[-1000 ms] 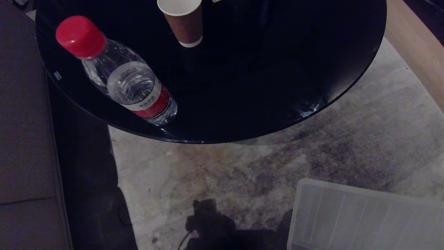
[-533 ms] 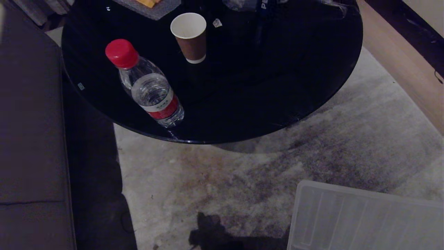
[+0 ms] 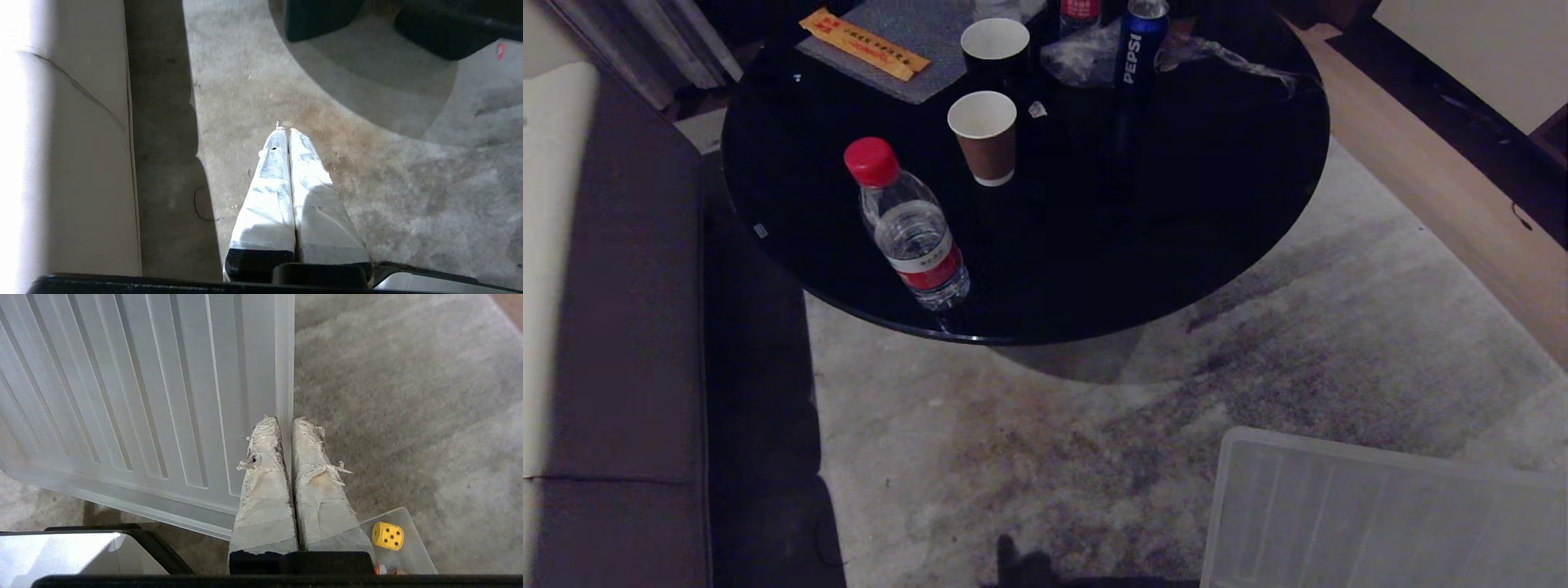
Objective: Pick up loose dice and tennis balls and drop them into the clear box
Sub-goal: Close the lid
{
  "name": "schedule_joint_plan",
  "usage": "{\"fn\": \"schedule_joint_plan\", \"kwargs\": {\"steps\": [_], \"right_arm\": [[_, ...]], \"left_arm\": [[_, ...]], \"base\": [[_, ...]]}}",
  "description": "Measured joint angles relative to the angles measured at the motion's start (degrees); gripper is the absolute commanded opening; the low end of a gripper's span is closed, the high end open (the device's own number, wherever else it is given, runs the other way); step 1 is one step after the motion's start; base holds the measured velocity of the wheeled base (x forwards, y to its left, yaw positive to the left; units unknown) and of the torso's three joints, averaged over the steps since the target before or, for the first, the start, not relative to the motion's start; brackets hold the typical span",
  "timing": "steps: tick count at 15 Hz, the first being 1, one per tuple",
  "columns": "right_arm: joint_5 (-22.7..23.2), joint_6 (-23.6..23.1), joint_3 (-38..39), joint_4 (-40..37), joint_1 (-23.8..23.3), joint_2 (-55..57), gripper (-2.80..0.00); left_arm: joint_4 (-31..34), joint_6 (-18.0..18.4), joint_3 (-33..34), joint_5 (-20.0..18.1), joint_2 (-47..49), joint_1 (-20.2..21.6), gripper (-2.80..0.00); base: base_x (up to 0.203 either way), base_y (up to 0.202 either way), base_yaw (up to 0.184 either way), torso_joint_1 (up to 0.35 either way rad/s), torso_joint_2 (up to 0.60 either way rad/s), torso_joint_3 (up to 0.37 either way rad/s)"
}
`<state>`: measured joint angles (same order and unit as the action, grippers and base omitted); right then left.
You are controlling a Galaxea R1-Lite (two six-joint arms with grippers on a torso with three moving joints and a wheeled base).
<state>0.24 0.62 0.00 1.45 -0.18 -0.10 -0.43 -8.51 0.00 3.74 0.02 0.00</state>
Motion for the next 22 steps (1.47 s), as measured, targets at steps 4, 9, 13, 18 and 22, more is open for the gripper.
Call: {"fn": "schedule_joint_plan", "kwargs": {"steps": [4, 9, 13, 18, 22], "right_arm": [[0.0, 0.5, 0.0, 0.0, 0.0, 0.0, -2.80], [0.0, 0.5, 0.0, 0.0, 0.0, 0.0, -2.80], [0.0, 0.4, 0.0, 0.0, 0.0, 0.0, -2.80], [0.0, 0.5, 0.0, 0.1, 0.0, 0.0, -2.80], [0.0, 0.4, 0.0, 0.0, 0.0, 0.0, -2.80]], "left_arm": [[0.0, 0.0, 0.0, 0.0, 0.0, 0.0, -2.80], [0.0, 0.0, 0.0, 0.0, 0.0, 0.0, -2.80], [0.0, 0.0, 0.0, 0.0, 0.0, 0.0, -2.80], [0.0, 0.0, 0.0, 0.0, 0.0, 0.0, -2.80], [0.0, 0.0, 0.0, 0.0, 0.0, 0.0, -2.80]], "base": [[0.000, 0.000, 0.000, 0.001, 0.00, 0.203], [0.000, 0.000, 0.000, 0.003, 0.00, 0.199], [0.000, 0.000, 0.000, 0.003, 0.00, 0.205], [0.000, 0.000, 0.000, 0.003, 0.00, 0.203], [0.000, 0.000, 0.000, 0.003, 0.00, 0.200]]}}
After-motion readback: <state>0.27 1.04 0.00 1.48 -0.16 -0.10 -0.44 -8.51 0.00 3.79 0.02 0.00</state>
